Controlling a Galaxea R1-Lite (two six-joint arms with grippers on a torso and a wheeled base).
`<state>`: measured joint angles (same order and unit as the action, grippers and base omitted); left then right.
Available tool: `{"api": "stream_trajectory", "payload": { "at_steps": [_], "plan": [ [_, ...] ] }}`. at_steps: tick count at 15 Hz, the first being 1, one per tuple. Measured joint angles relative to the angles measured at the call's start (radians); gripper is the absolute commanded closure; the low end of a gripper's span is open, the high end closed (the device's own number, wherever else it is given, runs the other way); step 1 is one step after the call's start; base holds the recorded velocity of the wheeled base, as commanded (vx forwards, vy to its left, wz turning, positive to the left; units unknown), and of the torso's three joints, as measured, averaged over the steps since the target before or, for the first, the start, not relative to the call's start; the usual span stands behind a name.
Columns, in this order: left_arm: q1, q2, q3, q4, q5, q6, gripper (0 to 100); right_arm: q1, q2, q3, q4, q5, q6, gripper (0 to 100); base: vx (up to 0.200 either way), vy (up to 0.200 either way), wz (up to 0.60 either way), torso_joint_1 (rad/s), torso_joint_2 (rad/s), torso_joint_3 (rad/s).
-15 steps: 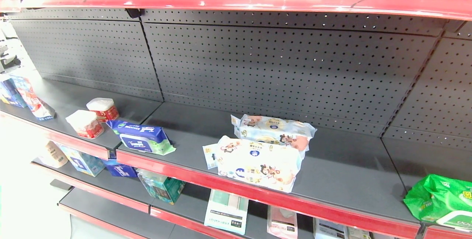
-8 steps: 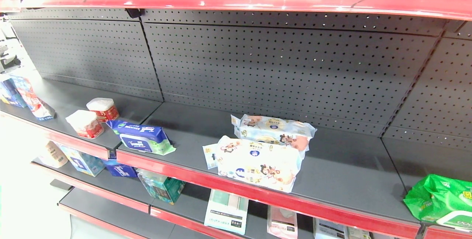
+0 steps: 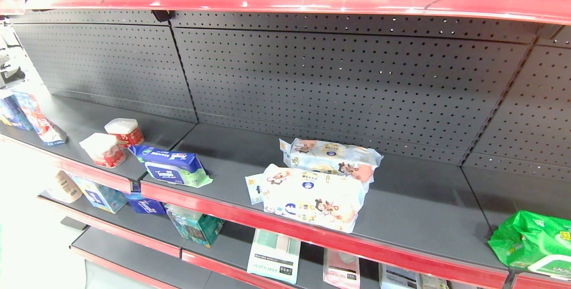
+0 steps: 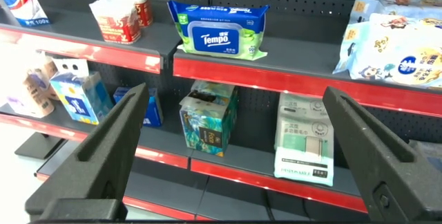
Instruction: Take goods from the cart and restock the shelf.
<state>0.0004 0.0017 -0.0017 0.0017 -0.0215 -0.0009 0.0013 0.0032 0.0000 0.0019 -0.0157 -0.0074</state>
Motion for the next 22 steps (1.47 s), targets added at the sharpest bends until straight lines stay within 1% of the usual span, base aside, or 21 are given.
{"api": "stream_trajectory", "payload": {
  "at_steps": [4,14,20,21,22],
  "plan": [
    [0.0,0.0,0.0,0.0,0.0,0.0,0,0.0,-0.002,0.0,0.0,-0.001,-0.001,0,0.0,0.0,0.0,0.0,0.0,0.0],
    [0.0,0.0,0.0,0.0,0.0,0.002,0,0.0,-0.003,0.0,0.001,-0.001,0.0,0,0.0,0.0,-0.6,0.006,0.0,0.004],
    [0.0,0.0,0.0,0.0,-0.001,0.012,0,0.0,-0.003,0.0,0.001,0.0,-0.001,0,0.0,0.0,0.0,0.0,0.0,0.0],
    [0.001,0.0,-0.001,0.0,-0.022,0.025,0,0.0,-0.003,0.0,0.0,0.0,0.0,0,0.0,0.0,0.0,0.0,0.0,0.0],
    [0.001,0.003,-0.002,0.0,-0.028,0.03,0,0.0,-0.003,0.0,0.0,0.0,0.0,0,0.0,0.0,0.0,0.0,0.0,0.0]
  ]
}}
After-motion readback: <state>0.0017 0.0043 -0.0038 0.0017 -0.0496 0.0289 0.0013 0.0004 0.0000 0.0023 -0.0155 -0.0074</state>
